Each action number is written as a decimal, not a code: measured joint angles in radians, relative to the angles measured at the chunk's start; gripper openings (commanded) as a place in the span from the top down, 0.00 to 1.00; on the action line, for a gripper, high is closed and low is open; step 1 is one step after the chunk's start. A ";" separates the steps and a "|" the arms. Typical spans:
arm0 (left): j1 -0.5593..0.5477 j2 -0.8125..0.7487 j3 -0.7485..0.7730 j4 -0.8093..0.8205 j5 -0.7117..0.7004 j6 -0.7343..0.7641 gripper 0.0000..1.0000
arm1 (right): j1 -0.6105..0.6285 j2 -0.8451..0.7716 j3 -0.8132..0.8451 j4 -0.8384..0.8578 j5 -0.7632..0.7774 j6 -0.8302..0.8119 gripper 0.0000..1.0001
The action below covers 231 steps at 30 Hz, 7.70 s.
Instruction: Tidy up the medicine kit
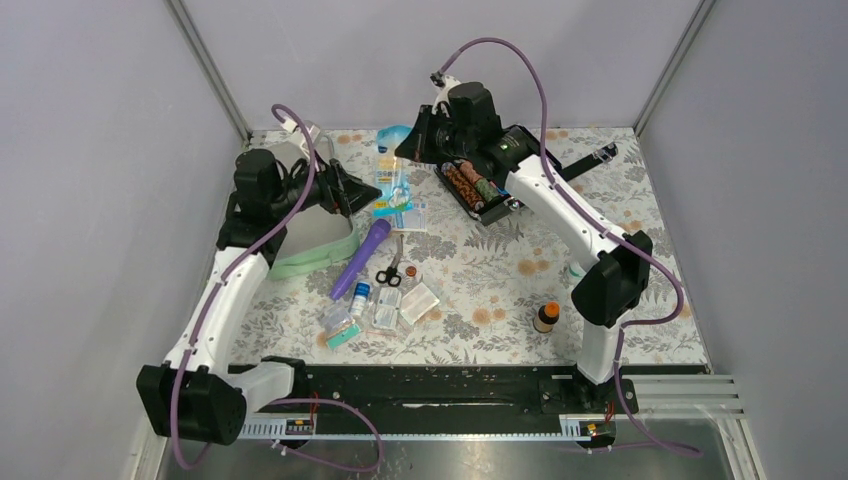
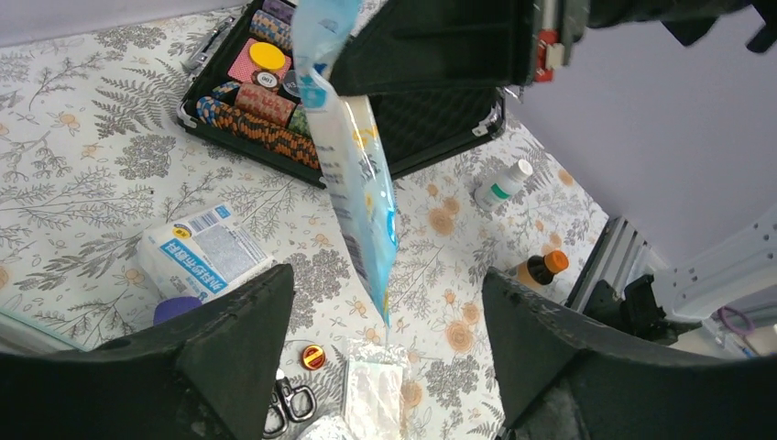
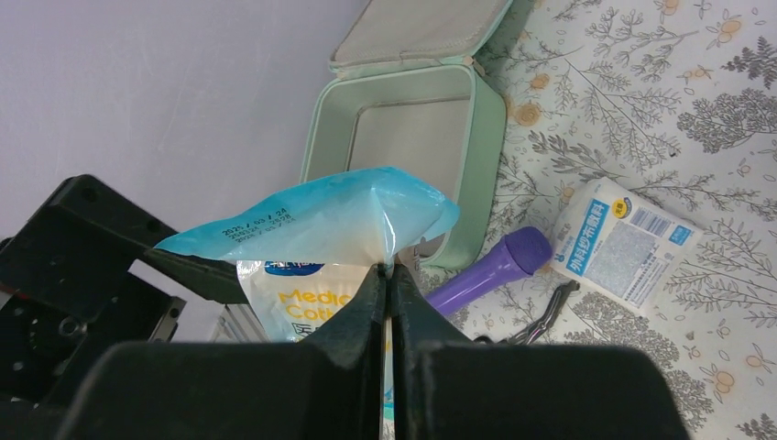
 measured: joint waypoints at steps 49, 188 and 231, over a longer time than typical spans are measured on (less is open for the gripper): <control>0.341 0.378 0.310 -0.699 -0.638 0.290 1.00 | -0.101 -0.453 -0.548 -0.054 -0.024 -0.319 0.21; -0.134 0.015 -0.506 -0.579 -0.600 0.993 0.47 | -0.146 -0.755 -0.896 -0.665 0.062 -1.217 0.18; 0.184 0.033 -0.145 -0.883 -0.368 1.098 0.40 | -0.146 -0.778 -0.903 -0.624 0.044 -1.192 0.17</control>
